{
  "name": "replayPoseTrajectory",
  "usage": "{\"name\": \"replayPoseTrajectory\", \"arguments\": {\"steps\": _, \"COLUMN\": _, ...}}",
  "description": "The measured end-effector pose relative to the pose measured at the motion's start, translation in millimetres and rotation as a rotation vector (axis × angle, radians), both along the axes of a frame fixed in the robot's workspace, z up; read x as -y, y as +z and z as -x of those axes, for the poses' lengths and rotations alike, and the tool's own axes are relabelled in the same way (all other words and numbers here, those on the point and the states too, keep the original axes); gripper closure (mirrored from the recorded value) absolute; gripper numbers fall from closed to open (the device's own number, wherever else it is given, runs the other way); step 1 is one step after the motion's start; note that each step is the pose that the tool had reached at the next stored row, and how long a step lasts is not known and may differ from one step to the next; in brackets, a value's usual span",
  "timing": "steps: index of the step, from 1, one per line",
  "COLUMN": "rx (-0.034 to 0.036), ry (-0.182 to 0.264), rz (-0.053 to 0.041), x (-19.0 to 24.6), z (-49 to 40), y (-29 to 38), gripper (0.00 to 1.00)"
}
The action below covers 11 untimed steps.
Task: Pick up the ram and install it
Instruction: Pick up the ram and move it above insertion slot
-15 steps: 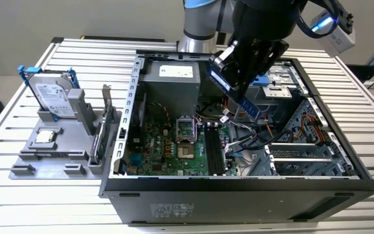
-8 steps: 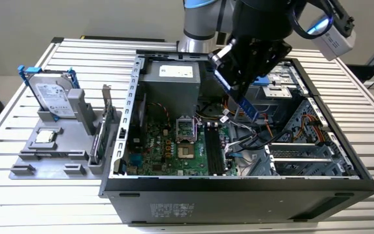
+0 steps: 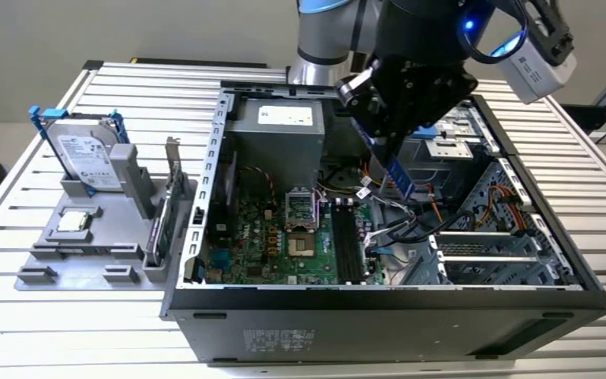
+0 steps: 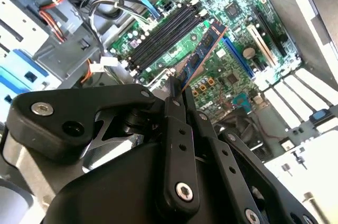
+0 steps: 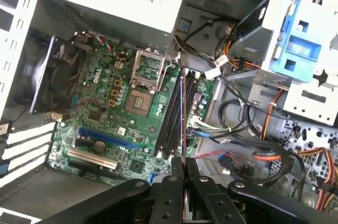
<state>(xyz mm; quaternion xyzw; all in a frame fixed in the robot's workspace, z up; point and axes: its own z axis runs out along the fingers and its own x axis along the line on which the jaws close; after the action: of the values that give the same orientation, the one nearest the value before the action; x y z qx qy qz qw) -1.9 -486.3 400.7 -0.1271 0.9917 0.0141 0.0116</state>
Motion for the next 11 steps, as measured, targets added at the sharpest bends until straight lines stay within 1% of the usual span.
{"name": "replayPoseTrajectory", "arguments": {"steps": 11, "rx": 0.0, "ry": -0.181, "rz": 0.0, "x": 0.0, "z": 0.0, "y": 0.0, "gripper": 1.0}}
